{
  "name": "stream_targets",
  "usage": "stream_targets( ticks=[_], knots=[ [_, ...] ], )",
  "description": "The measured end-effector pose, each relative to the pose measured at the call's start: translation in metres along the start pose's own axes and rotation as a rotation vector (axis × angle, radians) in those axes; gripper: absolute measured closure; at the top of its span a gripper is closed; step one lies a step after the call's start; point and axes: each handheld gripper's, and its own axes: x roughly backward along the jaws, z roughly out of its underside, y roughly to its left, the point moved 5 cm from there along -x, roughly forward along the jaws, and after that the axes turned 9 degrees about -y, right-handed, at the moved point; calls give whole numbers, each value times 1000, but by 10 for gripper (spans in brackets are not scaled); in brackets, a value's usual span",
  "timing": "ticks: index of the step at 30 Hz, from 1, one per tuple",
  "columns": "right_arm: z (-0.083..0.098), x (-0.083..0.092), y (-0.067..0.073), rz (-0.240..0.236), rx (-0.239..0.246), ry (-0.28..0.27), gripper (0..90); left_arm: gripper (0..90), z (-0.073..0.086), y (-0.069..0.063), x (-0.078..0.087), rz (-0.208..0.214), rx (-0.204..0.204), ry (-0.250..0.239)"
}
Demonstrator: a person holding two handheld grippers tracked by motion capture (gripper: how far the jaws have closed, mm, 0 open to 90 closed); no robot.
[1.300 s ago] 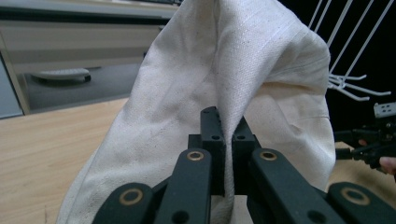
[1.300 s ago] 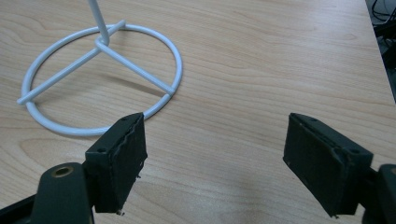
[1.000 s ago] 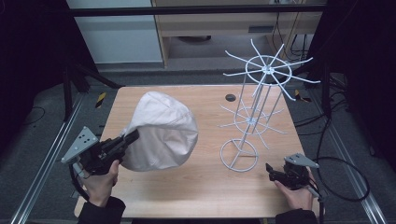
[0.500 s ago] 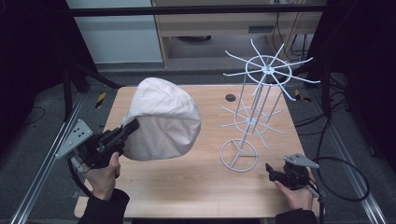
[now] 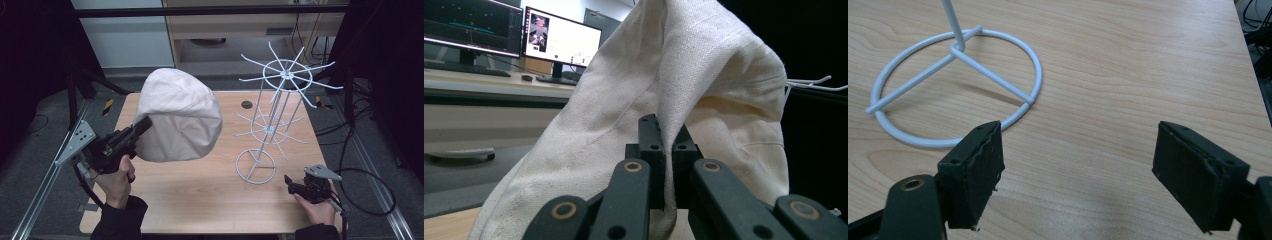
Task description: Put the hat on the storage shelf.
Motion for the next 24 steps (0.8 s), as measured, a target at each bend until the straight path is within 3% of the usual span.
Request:
stream_targets(
  ticks=[24],
  knots=[
    [-1, 0, 0, -3, -1, -5, 203, 879, -27, -15, -17, 53, 40, -103]
  ],
)
